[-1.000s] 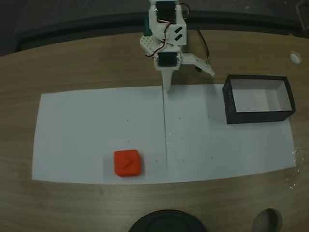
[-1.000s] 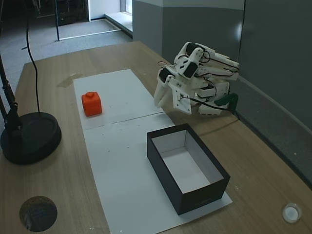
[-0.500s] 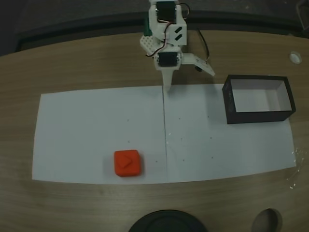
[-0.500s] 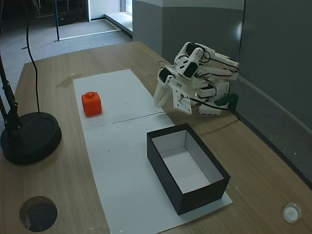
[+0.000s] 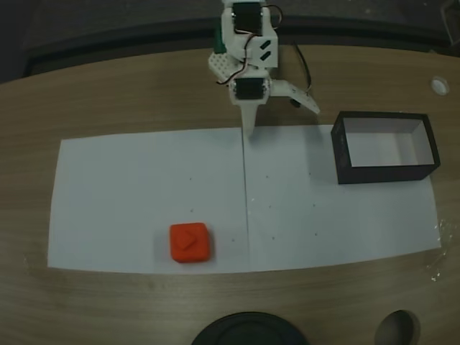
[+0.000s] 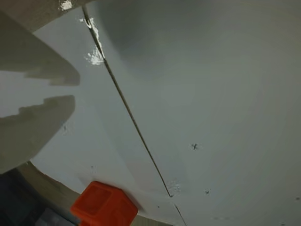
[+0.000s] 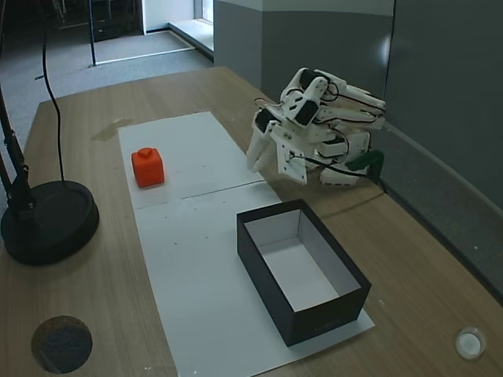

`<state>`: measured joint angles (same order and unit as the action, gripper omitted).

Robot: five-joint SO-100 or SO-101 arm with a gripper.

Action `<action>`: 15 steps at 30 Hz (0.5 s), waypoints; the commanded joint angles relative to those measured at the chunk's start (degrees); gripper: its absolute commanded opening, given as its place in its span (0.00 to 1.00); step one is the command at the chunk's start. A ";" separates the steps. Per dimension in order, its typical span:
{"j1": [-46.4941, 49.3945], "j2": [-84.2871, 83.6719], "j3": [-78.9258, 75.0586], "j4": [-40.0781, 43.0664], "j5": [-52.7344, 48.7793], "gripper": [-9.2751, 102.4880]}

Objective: Grab a orange square and put it in the box.

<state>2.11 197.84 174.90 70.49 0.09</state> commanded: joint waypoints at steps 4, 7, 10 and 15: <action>0.18 1.32 -6.33 -9.76 -2.90 0.21; 0.18 0.97 -11.07 -12.66 -3.60 0.30; 0.79 -3.52 -16.61 -12.83 -3.69 0.31; 5.27 -26.54 -31.99 -14.59 -4.04 0.34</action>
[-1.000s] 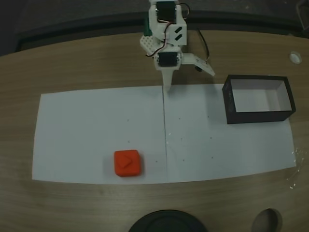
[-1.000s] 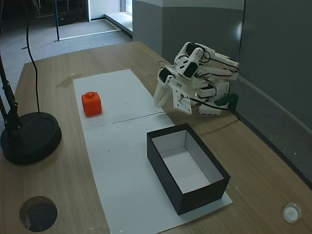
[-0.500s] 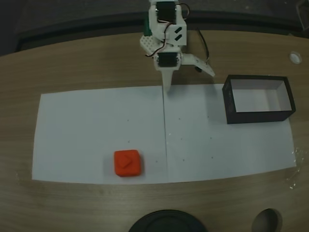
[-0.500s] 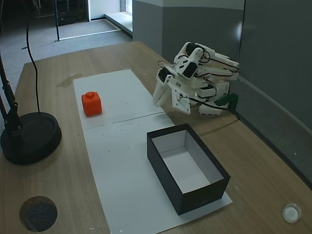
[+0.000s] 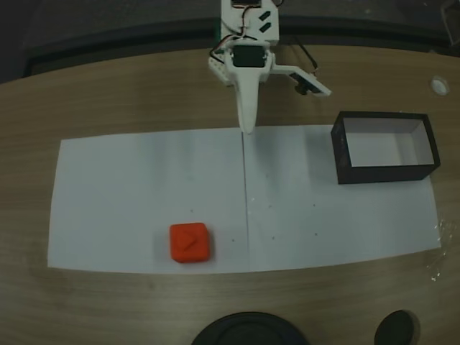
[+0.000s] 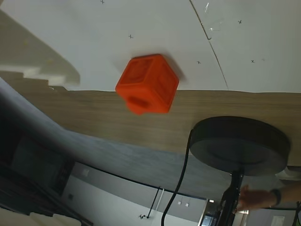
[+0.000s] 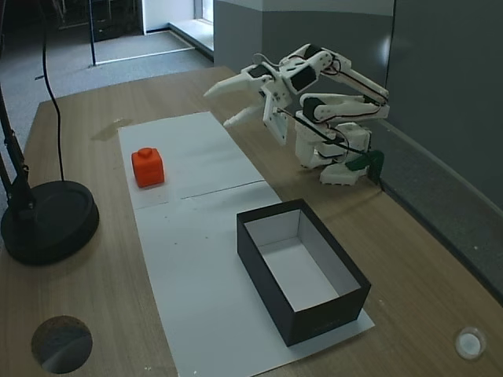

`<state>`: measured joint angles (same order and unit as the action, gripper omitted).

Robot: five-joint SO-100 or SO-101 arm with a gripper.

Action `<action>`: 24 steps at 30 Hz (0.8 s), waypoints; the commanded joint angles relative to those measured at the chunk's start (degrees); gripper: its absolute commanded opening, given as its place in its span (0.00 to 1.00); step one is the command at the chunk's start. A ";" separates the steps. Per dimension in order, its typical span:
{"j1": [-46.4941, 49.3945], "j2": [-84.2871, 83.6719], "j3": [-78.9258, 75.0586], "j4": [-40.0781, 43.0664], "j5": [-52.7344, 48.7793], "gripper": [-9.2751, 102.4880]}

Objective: Grab a orange square and put it in the box.

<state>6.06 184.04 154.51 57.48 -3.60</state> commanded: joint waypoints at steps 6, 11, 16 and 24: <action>2.55 -53.70 -41.75 2.02 -0.35 0.34; 2.64 -82.79 -69.96 13.54 0.18 0.34; 2.99 -102.22 -92.64 23.91 0.26 0.34; 8.53 -120.32 -111.88 30.50 0.88 0.34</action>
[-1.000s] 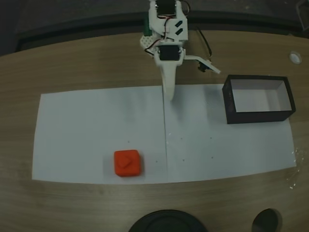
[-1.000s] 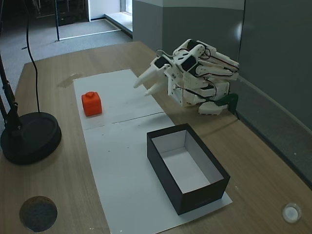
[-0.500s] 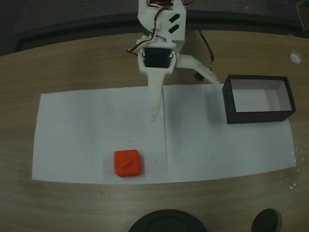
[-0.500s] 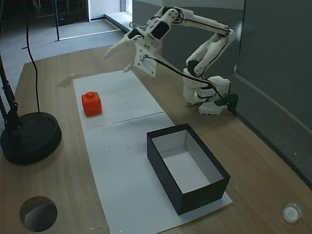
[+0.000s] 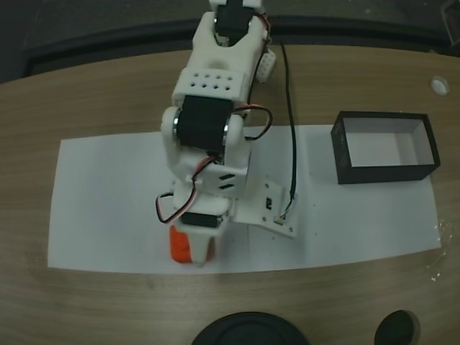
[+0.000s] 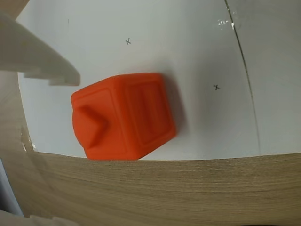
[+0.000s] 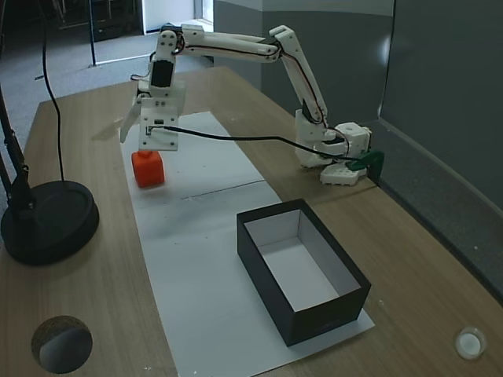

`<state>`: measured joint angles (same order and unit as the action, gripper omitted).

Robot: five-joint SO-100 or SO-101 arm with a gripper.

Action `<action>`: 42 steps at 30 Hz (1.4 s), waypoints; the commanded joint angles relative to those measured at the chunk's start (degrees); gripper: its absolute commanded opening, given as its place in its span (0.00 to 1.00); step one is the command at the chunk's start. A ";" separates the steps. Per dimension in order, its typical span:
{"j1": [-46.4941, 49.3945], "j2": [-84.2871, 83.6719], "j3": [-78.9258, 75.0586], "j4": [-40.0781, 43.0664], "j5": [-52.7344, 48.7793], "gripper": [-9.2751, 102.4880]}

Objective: Grab a orange square and put it in the box.

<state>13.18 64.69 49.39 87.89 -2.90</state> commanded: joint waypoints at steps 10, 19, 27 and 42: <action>2.99 -7.47 -8.00 -0.09 0.09 0.34; 3.43 -10.63 -8.00 -0.62 -0.70 0.33; 3.34 -13.01 -8.00 -0.62 -1.05 0.33; 2.72 -4.92 -15.29 8.88 -0.62 0.33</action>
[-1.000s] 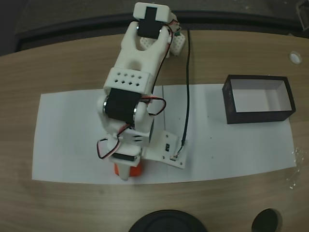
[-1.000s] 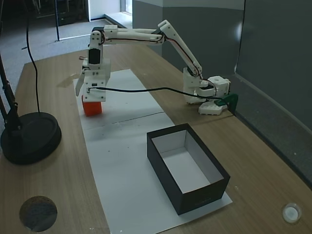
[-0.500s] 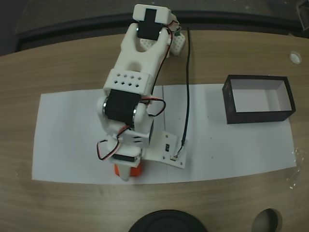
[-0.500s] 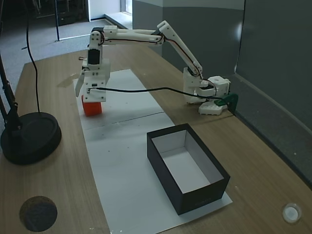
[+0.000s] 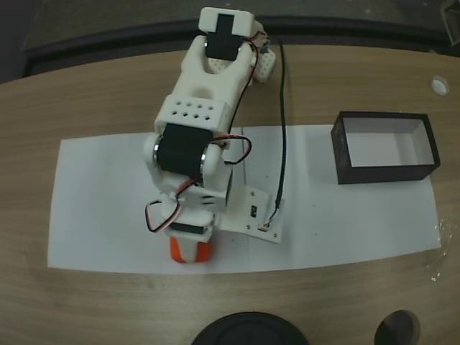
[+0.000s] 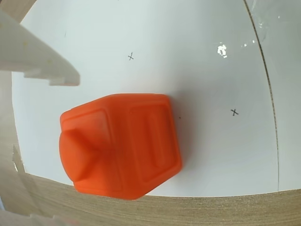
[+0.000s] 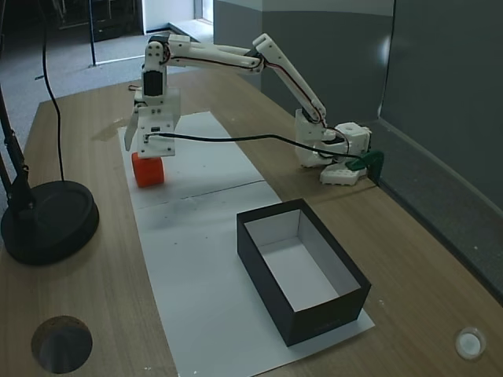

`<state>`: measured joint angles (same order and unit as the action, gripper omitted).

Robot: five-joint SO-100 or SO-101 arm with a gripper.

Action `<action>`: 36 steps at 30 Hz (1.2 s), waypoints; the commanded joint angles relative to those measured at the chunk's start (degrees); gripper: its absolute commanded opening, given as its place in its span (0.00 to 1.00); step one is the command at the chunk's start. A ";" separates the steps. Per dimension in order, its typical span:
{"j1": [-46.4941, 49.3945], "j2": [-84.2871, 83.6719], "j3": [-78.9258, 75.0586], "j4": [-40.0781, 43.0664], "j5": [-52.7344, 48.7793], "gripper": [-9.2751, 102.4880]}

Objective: Grab a orange square and put it in the box.

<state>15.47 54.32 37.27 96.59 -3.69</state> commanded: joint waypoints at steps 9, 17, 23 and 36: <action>0.79 -1.05 -3.16 0.18 0.18 0.33; 1.93 -8.09 -3.69 -2.11 0.00 0.33; 2.02 -11.69 -3.69 -4.48 -0.26 0.32; 0.53 -9.23 -5.27 -3.78 -1.41 0.16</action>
<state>16.79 41.22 33.49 91.32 -5.10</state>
